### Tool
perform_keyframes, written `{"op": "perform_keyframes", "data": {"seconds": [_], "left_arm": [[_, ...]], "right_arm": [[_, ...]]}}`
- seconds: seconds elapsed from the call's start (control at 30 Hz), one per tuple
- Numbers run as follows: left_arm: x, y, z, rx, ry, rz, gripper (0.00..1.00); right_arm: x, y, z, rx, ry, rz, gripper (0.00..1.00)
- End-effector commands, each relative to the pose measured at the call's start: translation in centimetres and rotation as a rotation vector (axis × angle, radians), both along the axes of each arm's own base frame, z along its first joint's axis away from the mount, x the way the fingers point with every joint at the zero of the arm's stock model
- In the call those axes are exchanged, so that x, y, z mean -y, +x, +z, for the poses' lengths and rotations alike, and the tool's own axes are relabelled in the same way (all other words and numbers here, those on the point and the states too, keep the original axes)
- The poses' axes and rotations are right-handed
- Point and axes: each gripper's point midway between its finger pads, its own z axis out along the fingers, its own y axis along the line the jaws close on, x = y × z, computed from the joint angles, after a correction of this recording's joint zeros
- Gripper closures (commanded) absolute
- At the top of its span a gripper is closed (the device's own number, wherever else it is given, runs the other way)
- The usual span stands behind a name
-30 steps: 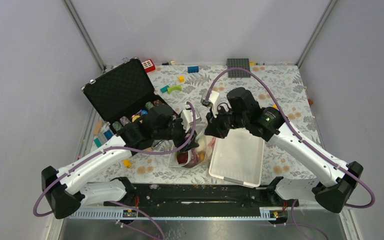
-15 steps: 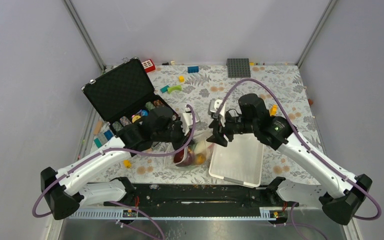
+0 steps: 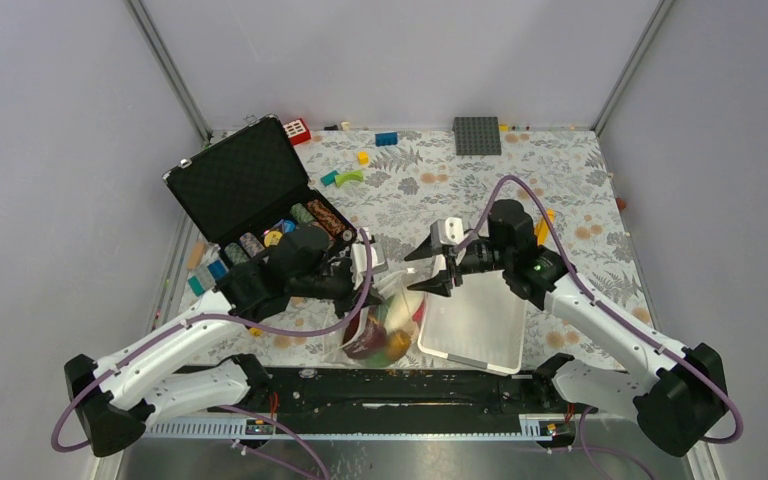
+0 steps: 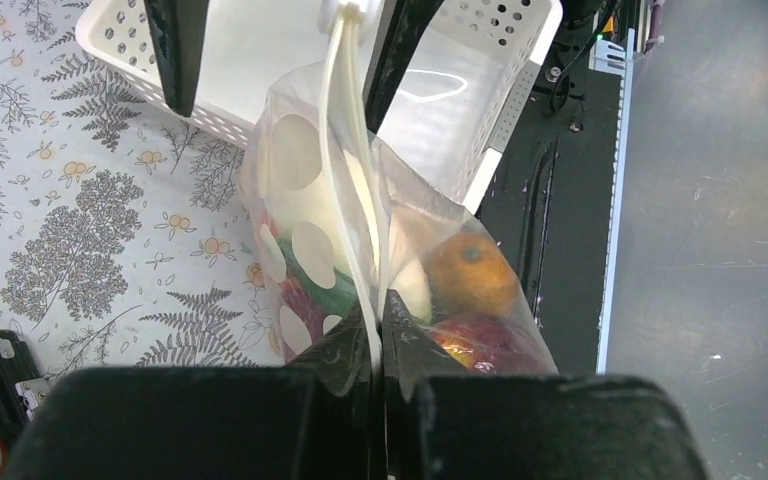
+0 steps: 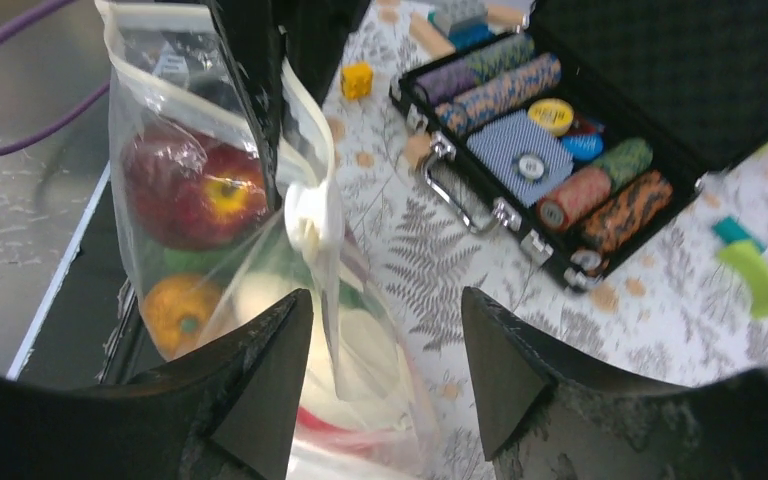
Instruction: Place the food in the zip-top bag and seal the zipper
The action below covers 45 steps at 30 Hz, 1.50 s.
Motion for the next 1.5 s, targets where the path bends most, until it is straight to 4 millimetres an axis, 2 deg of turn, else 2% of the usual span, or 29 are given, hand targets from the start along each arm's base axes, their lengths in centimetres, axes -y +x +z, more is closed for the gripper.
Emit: {"op": "perform_keyframes", "data": {"seconds": [0.0, 0.07, 0.27, 0.3, 0.33, 0.37, 0.43, 0.53, 0.7, 0.83, 0.97, 1.03, 1.13, 1.47], "left_arm": [[0.7, 0.0, 2.2, 0.081, -0.08, -0.041, 1.0], [0.6, 0.0, 2.2, 0.089, -0.085, -0.041, 1.0], [0.4, -0.3, 2.5, 0.11, -0.098, -0.048, 1.0], [0.3, -0.1, 2.6, 0.114, -0.097, -0.034, 1.0], [0.2, 0.3, 2.6, 0.119, -0.096, -0.013, 1.0], [0.1, 0.7, 2.7, 0.12, -0.094, 0.017, 0.89], [0.1, 1.6, 3.1, 0.122, -0.103, 0.079, 0.29], [0.4, 2.7, 5.3, 0.133, -0.159, 0.145, 0.02], [0.4, 4.9, 9.9, 0.181, -0.255, 0.276, 0.04], [1.9, 3.9, 12.1, 0.217, -0.309, 0.153, 0.02], [3.7, 3.5, 12.1, 0.225, -0.297, 0.045, 0.07], [4.2, 3.9, 11.9, 0.223, -0.285, 0.037, 0.15], [5.0, 3.5, 11.8, 0.201, -0.273, -0.015, 0.24], [5.6, 2.9, 11.5, 0.205, -0.285, -0.082, 0.48]], "right_arm": [[-0.5, -1.4, 3.7, 0.123, 0.146, 0.106, 0.4], [-0.4, -1.8, 3.9, 0.124, 0.159, 0.113, 0.51], [-0.3, -2.6, 3.7, 0.077, 0.156, 0.139, 0.94], [-0.3, -2.5, 3.7, 0.071, 0.156, 0.13, 1.0], [-0.3, -2.3, 4.0, 0.054, 0.162, 0.11, 1.0], [-0.5, -1.8, 4.4, 0.04, 0.172, 0.079, 1.0], [-0.6, -1.0, 4.9, 0.004, 0.173, 0.024, 1.0], [-0.4, -0.1, 4.6, -0.057, 0.135, -0.053, 1.0], [-0.2, 0.3, 4.8, -0.151, 0.109, -0.122, 1.0], [-0.2, 0.0, 5.4, -0.196, 0.118, -0.129, 1.0], [-0.1, -0.6, 5.7, -0.214, 0.127, -0.113, 1.0], [0.0, -0.6, 5.9, -0.217, 0.132, -0.123, 1.0], [0.0, -0.6, 6.3, -0.237, 0.14, -0.133, 1.0], [-0.2, -0.6, 6.7, -0.265, 0.149, -0.127, 1.0]]}}
